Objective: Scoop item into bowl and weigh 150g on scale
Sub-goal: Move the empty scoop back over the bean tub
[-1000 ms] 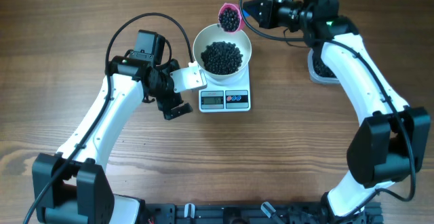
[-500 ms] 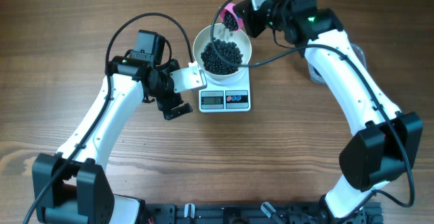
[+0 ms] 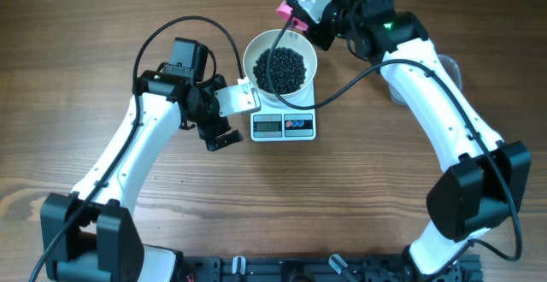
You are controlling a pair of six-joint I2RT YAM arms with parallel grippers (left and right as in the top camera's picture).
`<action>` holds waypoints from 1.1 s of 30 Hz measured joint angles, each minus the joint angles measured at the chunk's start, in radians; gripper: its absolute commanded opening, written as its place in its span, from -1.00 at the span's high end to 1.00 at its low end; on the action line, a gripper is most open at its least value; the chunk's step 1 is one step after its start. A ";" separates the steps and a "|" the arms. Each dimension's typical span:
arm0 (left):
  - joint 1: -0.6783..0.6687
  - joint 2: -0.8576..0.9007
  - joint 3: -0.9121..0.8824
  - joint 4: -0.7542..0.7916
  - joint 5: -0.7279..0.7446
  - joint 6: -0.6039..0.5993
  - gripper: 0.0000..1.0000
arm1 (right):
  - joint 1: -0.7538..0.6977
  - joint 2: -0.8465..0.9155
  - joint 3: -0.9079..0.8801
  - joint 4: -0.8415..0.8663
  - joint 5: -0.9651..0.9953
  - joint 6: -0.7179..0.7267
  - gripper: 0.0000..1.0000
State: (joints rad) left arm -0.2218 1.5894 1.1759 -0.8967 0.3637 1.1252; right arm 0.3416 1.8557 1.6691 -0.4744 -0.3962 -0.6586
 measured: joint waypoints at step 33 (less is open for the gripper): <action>0.000 0.000 0.000 0.000 0.000 0.000 -1.00 | -0.286 -0.008 0.002 -0.203 -0.149 0.775 0.91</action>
State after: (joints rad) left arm -0.2218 1.5894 1.1759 -0.8967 0.3637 1.1252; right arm 0.0559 1.8473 1.6707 -0.6769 -0.5453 0.1165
